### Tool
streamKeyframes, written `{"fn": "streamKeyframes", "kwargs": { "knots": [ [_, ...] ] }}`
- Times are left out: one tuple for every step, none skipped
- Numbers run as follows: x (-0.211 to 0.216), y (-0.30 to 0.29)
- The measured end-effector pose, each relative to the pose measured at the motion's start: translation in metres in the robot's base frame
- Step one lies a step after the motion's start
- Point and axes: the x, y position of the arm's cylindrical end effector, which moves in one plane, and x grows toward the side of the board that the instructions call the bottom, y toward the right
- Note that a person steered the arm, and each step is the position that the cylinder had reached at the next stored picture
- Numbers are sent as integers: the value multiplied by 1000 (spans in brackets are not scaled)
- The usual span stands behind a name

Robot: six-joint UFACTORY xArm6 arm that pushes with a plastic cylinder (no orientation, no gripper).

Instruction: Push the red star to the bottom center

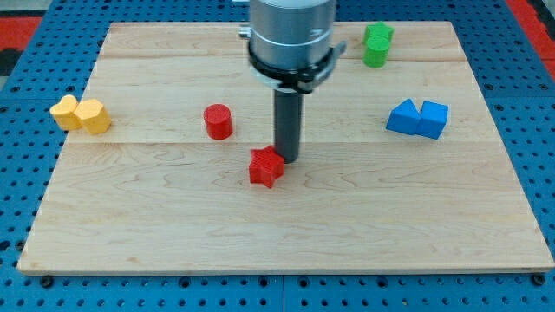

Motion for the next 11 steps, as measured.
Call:
{"fn": "streamKeyframes", "kwargs": {
  "knots": [
    [0, -41],
    [0, -77],
    [27, -67],
    [40, -25],
    [-9, -26],
    [7, 12],
    [12, 60],
    [25, 42],
    [25, 13],
    [48, 11],
    [54, 9]
  ]
}}
